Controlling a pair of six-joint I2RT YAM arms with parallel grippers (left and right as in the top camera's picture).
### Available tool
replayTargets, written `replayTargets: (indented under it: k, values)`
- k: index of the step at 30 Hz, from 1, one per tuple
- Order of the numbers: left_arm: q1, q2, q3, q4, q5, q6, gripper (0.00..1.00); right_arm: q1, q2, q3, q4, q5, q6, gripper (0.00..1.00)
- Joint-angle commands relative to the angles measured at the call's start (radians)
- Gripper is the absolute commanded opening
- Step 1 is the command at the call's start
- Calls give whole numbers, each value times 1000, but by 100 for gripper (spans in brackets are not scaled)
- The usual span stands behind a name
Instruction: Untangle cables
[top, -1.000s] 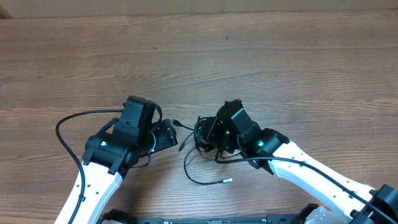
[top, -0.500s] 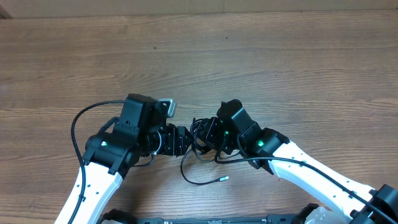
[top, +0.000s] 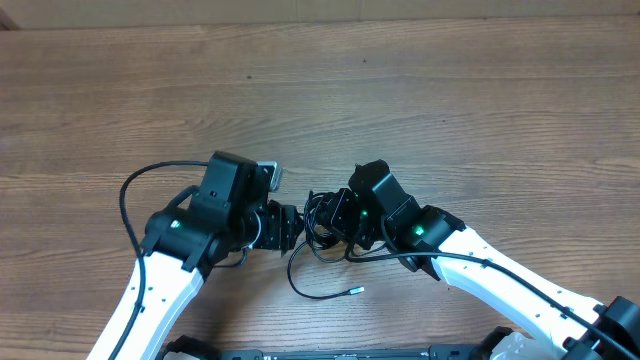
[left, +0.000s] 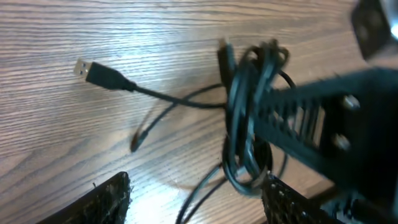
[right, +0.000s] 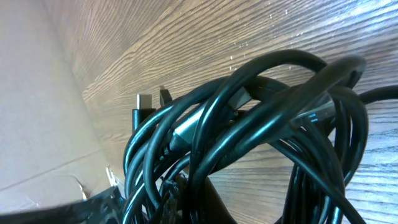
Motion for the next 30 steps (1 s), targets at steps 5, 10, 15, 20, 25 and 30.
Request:
replayTargets:
  k: [5,10,15,20,25,30]
  values:
    - [-3,114,12,68,32,-106,64,5,-12,19,19,-24,3,4]
    - [-3,201,12,81,49,-107,53,5,-12,19,19,-24,3,4]
    - [-3,233,12,88,65,-110,49,5,-12,19,19,-23,3,4]
    - [-3,233,12,121,71,-110,36,5,-12,19,21,-33,3,4]
    - [-3,234,12,136,63,-110,12,5,-12,19,34,-68,-2,4]
    - [-3,235,12,119,7,-111,40,3,-12,19,-17,-13,-7,5]
